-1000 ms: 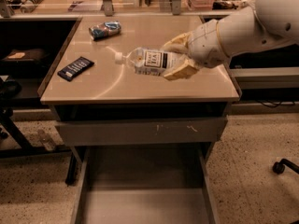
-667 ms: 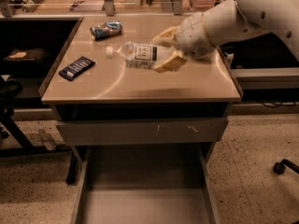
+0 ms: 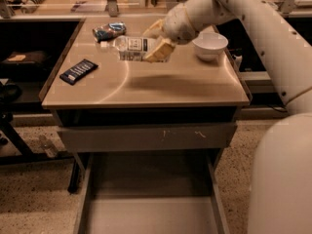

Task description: Pick blue plastic bottle from middle drawer and place on counter

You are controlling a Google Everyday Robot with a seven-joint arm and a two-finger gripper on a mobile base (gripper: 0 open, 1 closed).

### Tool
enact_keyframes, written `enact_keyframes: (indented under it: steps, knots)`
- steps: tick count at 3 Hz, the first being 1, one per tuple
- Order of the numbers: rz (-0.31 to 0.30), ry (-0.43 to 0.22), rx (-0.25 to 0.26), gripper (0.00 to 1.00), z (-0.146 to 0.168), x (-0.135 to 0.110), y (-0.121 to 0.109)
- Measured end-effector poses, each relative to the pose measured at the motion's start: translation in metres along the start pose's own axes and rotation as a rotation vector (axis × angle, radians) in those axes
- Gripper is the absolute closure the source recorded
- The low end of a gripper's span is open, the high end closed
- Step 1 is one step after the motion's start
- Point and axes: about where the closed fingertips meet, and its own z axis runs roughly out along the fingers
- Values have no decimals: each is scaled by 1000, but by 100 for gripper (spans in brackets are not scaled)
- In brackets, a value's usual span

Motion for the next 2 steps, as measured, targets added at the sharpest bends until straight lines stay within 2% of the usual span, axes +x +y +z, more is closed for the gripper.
enact_keyframes:
  steps: [1,2]
  knots:
    - [21,58,17,100,6,11,-28]
    - [59,118,33,100,6,29,-42]
